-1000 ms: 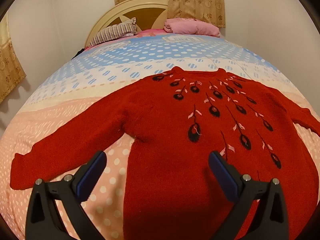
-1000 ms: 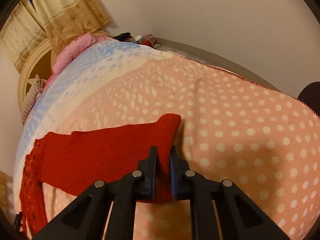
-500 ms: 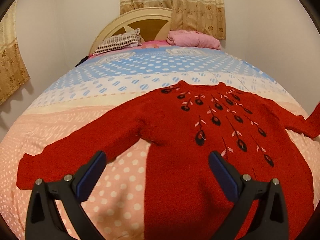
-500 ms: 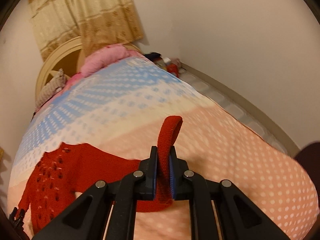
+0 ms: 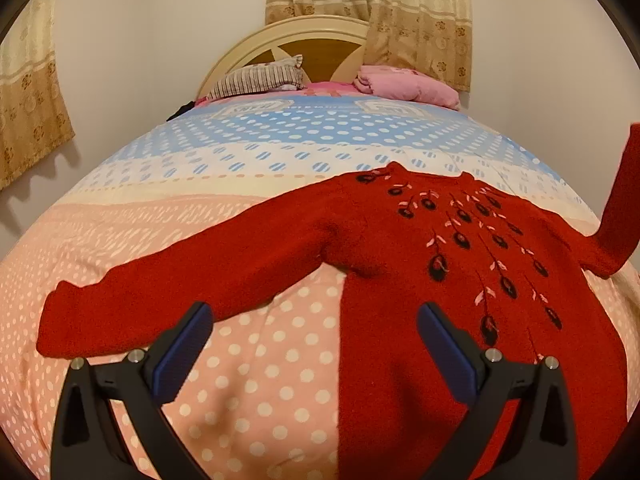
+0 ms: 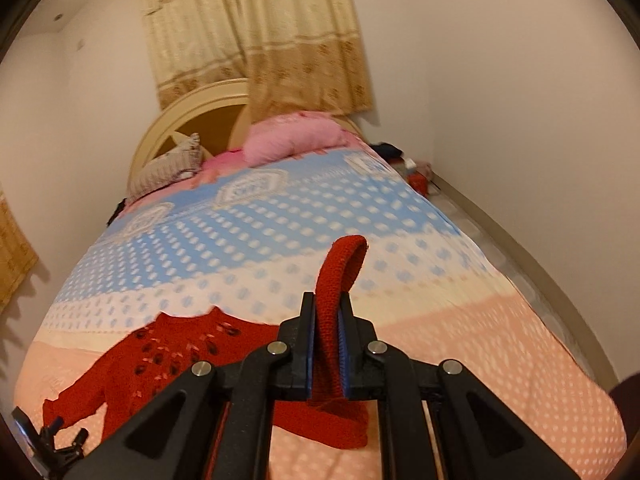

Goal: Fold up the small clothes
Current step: 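Lift the held sleeve and fold it across the cardigan body with the right gripper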

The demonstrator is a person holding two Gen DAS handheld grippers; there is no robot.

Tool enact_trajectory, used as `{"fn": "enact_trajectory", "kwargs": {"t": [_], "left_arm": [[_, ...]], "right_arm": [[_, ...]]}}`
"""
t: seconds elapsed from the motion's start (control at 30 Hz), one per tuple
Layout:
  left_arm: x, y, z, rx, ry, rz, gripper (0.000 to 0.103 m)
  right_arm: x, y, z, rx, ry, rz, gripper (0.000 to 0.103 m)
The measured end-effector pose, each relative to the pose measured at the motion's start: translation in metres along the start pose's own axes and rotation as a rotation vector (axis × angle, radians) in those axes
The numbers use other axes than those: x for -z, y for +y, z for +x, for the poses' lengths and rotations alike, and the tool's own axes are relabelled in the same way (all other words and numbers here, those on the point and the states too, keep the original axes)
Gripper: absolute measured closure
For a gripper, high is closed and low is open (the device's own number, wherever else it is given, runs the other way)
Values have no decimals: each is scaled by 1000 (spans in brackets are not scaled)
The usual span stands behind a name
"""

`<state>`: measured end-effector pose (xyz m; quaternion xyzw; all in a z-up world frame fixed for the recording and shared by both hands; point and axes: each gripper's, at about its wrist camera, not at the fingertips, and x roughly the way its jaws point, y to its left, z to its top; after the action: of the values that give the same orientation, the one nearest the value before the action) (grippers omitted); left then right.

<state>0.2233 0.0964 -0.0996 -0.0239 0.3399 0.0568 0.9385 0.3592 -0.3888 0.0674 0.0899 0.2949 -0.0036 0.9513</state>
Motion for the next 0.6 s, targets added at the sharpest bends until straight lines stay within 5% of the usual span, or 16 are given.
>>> {"fn": "enact_trajectory", "kwargs": {"t": [0.6], "left_arm": [[7,27,-8,11,-25,-44,0]], "right_arm": [[-24,171,0,-154,-51,-223,94]]}}
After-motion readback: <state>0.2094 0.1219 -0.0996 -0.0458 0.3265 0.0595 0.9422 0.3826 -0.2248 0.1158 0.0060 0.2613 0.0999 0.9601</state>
